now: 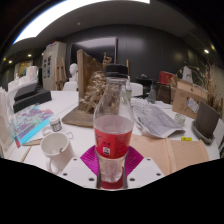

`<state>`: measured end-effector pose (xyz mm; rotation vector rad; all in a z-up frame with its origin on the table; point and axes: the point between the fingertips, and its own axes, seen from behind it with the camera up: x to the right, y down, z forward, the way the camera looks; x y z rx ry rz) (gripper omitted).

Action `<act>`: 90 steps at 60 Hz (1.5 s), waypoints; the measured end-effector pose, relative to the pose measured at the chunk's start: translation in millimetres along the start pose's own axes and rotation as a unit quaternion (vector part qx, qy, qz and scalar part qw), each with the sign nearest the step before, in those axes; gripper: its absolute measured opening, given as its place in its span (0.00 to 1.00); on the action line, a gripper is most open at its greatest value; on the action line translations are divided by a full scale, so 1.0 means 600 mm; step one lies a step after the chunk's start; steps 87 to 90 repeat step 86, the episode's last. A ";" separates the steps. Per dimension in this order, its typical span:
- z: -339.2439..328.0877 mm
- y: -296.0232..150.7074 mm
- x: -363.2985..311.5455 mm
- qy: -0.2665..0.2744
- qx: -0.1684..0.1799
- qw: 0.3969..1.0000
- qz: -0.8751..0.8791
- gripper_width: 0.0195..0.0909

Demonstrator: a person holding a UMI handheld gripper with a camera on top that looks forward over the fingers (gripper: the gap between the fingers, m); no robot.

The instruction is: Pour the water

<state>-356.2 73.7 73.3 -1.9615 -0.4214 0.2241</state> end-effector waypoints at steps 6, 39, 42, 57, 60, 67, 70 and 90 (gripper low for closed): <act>-0.005 0.005 0.006 -0.002 0.014 1.000 0.007 0.22; -0.248 -0.043 -0.011 0.058 -0.046 0.996 0.049 0.92; -0.295 -0.049 -0.028 0.064 -0.050 0.995 0.057 0.92; -0.485 -0.063 -0.102 0.112 -0.056 0.990 0.069 0.92; -0.509 -0.058 -0.109 0.124 -0.058 0.988 0.068 0.92; -0.547 -0.044 -0.121 0.142 -0.058 0.986 0.070 0.92; -0.557 -0.037 -0.127 0.145 -0.064 0.985 0.067 0.92; -0.580 -0.031 -0.150 0.143 -0.063 0.985 0.070 0.91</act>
